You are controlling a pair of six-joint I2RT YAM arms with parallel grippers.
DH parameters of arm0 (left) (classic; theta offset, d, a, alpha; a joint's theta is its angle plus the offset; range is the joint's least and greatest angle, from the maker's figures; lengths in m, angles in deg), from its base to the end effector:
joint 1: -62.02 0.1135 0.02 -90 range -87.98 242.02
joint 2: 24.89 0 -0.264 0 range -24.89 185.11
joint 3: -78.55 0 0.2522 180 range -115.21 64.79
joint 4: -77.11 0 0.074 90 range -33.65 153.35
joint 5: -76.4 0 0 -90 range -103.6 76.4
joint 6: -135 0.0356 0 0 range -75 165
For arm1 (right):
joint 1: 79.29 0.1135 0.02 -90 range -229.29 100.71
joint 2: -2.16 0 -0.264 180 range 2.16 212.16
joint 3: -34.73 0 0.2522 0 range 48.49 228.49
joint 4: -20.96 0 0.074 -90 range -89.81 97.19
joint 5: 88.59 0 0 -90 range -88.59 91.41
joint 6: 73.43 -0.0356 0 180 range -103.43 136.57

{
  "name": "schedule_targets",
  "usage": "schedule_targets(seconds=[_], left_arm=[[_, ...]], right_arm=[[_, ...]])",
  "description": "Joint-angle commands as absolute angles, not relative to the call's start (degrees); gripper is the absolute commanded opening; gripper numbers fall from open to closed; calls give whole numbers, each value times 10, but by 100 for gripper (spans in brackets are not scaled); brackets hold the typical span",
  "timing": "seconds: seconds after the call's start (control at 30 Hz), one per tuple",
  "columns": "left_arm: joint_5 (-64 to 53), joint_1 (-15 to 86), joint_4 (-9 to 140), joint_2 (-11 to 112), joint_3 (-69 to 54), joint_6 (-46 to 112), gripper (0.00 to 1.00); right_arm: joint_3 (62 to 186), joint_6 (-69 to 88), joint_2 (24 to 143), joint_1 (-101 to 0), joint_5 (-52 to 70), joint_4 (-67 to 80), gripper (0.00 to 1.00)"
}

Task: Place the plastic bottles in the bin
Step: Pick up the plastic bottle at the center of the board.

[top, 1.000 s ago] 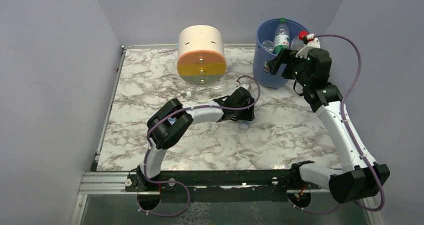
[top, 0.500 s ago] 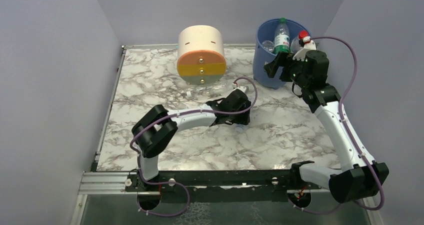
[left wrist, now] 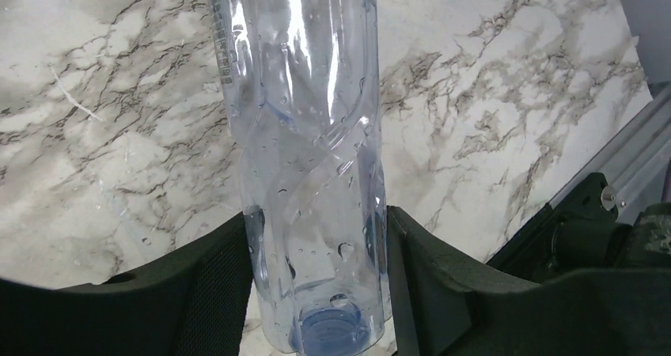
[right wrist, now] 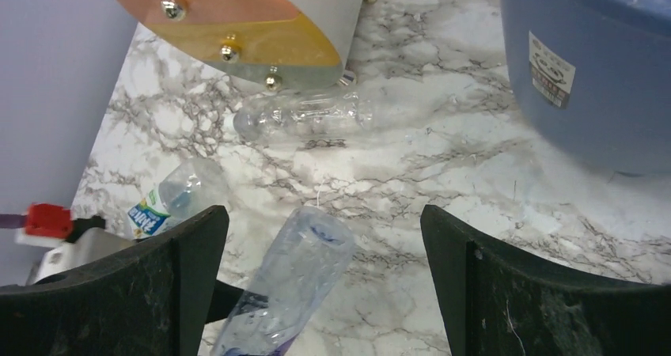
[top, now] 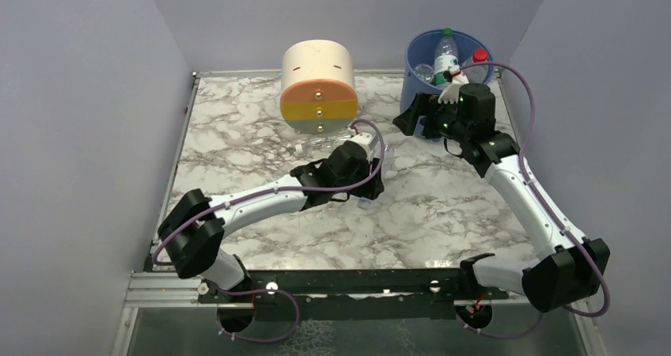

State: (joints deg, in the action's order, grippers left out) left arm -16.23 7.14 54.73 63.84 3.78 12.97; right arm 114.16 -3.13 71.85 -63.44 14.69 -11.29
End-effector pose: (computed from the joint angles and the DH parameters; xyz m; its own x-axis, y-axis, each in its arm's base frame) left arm 0.2011 -0.2830 0.2517 -0.7111 0.0901 -0.6973 0.4939 0.7699 -0.4042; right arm 0.2645 0.0836 0.3622 -0.5052 0.1976 -0.8401 -0.3183 0.8621 0.3942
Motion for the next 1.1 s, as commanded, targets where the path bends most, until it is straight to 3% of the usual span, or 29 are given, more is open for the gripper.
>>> schedule_targets(seconds=[0.0, 0.57, 1.07], left_arm=[[-145, 75, 560, 567, 67, 168, 58], [-54, 103, 612, 472, 123, 206, 59], [-42, 132, 620, 471, 123, 208, 59]], right_arm=[[1130, -50, 732, -630, 192, -89, 95], [1148, -128, 820, -614, 370, -30, 95], [1181, -103, 849, -567, 340, -76, 94]])
